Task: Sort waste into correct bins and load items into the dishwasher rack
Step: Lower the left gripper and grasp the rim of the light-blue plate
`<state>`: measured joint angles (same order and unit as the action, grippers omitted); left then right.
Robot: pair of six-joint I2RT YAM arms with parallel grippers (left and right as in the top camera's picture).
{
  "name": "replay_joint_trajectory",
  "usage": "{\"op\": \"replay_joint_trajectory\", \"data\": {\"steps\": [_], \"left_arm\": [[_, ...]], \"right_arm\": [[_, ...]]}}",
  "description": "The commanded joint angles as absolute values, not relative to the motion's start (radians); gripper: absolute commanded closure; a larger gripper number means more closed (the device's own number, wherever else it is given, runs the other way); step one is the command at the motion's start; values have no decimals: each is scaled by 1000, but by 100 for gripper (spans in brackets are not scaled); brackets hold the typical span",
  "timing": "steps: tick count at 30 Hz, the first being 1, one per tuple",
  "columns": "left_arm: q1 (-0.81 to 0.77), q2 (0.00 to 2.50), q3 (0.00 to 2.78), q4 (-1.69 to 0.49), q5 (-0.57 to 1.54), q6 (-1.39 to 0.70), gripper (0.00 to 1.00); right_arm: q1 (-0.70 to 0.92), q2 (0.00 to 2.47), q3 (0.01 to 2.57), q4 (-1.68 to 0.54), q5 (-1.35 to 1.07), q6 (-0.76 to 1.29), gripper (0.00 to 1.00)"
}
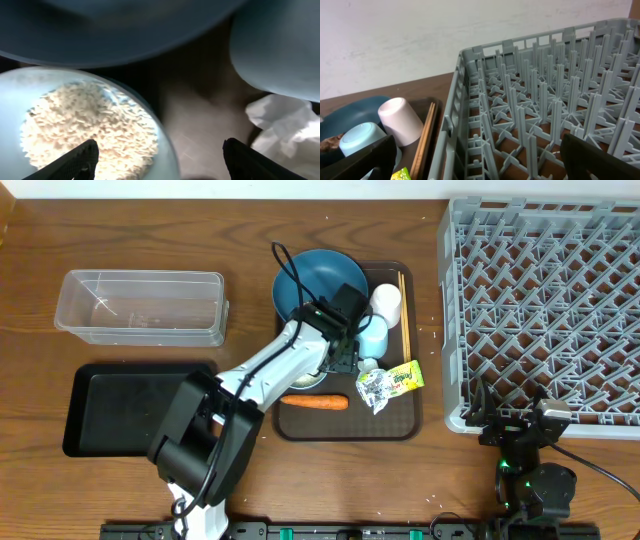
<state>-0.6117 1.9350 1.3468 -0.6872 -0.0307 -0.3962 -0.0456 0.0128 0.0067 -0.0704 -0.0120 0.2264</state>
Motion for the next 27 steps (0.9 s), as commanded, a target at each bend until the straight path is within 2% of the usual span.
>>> {"op": "replay_joint_trajectory", "data": {"steps": [1, 10, 27], "left_arm": [[-636, 1942, 1343, -673, -54, -402, 20], [-664, 1942, 1338, -664, -142, -403, 20], [-623, 1942, 1289, -627, -143, -406, 20]], "right_arm": [[-61, 11, 6, -74, -19, 223, 1], [-61, 11, 6, -74, -19, 223, 1], [-61, 11, 6, -74, -19, 223, 1]]}}
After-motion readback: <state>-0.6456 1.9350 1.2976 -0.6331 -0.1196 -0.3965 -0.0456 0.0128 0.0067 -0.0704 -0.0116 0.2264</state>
